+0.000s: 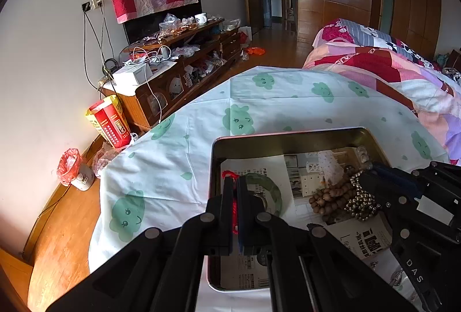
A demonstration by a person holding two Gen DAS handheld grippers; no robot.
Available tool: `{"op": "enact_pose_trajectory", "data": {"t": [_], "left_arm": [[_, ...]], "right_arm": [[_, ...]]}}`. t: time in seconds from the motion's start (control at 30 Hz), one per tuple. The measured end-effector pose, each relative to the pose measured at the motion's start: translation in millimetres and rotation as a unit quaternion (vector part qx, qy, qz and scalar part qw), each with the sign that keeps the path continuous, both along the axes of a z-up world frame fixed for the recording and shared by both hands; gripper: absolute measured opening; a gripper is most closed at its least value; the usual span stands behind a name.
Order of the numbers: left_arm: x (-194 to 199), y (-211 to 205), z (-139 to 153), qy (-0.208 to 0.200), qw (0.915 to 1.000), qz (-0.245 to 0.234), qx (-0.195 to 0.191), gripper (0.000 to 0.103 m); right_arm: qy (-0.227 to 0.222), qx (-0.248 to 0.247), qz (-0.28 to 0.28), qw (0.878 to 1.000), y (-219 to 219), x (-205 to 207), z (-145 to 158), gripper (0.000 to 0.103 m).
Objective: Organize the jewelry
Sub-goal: 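Open the left tool to drop the red string while the right tool releases the bead bracelet in the tin, then withdraw both tools from the tin back over the cloth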
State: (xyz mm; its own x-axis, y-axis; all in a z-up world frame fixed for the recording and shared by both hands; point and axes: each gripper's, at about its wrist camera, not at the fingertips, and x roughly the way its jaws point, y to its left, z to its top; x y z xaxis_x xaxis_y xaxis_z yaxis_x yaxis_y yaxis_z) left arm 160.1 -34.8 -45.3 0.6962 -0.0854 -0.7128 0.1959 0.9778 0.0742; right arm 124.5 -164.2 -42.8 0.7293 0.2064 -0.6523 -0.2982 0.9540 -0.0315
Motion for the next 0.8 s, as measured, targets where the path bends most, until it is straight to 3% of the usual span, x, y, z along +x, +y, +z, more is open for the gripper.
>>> {"op": "enact_pose_trajectory", "data": {"t": [0.13,0.17,0.2,0.23,0.27,0.3,0.33,0.8], "left_arm": [[1.8,-0.3,-6.4,0.015,0.9998,-0.001,-0.010,0.003],[2.4,-0.4,-7.8,0.018,0.9998,0.003,-0.008,0.010],[2.3,-0.7,-9.2,0.021,0.9998,0.005,-0.004,0.023],[1.8,-0.3,-9.3,0.020,0.9998,0.007,-0.002,0.032],[0.6,0.1,-8.5,0.017,0.9998,0.011,-0.001,0.054],[-0.9,1.2,-7.2,0.010,0.9998,0.016,0.001,0.073],[-3.2,2.1,-5.3,0.001,0.9998,0.021,0.003,0.077],[-9.9,4.8,-6.1,0.007,0.9998,0.017,0.002,0.078]], "right_arm": [[0.004,-0.002,0.000,1.000,-0.6,0.9,-2.1,0.010],[0.005,0.000,-0.001,1.000,-1.3,1.4,-2.9,0.013],[0.008,0.000,-0.003,1.000,-1.8,2.0,-3.9,0.017],[0.010,-0.001,-0.004,1.000,-2.1,2.3,-4.8,0.032],[0.011,0.001,-0.006,1.000,-2.9,2.6,-5.4,0.050],[0.009,0.005,-0.008,1.000,-4.3,1.5,-5.6,0.056],[0.004,0.007,-0.011,1.000,-5.8,-0.4,-5.3,0.058],[0.016,0.020,-0.030,0.999,-14.5,-9.9,-10.0,0.064]]}}
